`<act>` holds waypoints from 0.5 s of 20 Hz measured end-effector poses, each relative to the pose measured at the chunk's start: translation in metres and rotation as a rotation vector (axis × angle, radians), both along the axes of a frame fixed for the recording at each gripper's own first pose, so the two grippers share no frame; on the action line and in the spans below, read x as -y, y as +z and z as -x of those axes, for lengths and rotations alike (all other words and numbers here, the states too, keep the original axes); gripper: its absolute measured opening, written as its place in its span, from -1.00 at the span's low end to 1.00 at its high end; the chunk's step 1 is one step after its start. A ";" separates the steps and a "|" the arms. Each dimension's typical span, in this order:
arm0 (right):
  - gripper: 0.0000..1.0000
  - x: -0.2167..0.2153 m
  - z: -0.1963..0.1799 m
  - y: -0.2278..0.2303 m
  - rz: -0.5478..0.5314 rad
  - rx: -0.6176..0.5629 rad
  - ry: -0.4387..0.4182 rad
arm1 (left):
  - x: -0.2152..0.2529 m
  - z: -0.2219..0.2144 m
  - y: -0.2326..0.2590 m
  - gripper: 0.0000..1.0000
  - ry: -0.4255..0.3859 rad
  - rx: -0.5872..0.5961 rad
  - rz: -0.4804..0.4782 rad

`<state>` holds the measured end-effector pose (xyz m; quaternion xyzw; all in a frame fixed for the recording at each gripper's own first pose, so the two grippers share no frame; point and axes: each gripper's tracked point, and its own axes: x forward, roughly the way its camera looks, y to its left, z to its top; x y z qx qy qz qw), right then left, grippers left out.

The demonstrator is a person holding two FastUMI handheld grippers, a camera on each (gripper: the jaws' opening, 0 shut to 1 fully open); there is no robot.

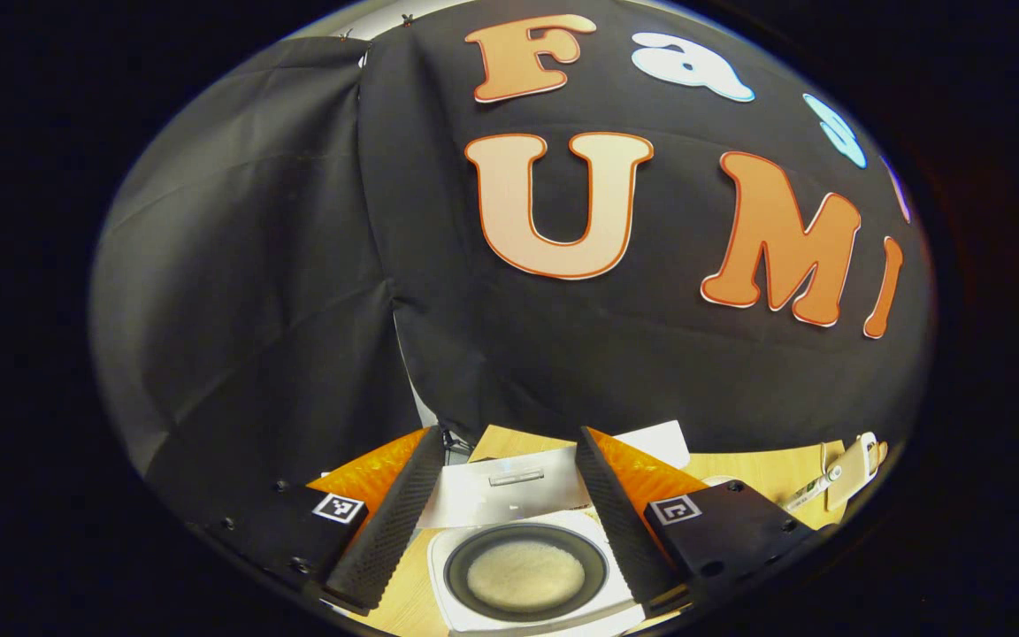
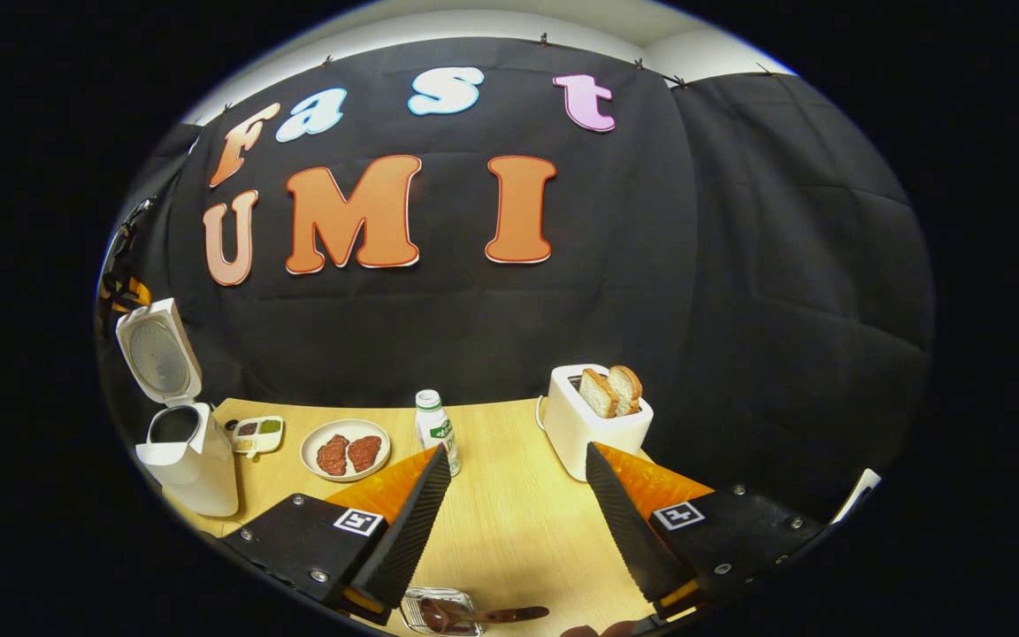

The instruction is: Close the left gripper, press the button to open the rice cooker; take a wooden spoon from the chopstick holder with the right hand, scoop a spoonful of rice and pour it into the rice cooker, then put the wooden spoon back into the chopstick holder.

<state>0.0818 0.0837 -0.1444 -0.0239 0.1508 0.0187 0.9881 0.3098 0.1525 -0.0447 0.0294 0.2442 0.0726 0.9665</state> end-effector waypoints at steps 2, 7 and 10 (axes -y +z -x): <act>0.90 -0.002 0.007 0.005 0.000 0.012 0.007 | 0.006 0.015 -0.006 1.00 -0.017 -0.019 0.024; 0.90 -0.007 0.028 0.011 -0.019 0.018 0.015 | 0.020 0.061 -0.035 1.00 -0.065 -0.076 0.087; 0.90 -0.013 0.043 0.019 -0.013 0.033 0.032 | 0.031 0.097 -0.066 1.00 -0.084 -0.124 0.128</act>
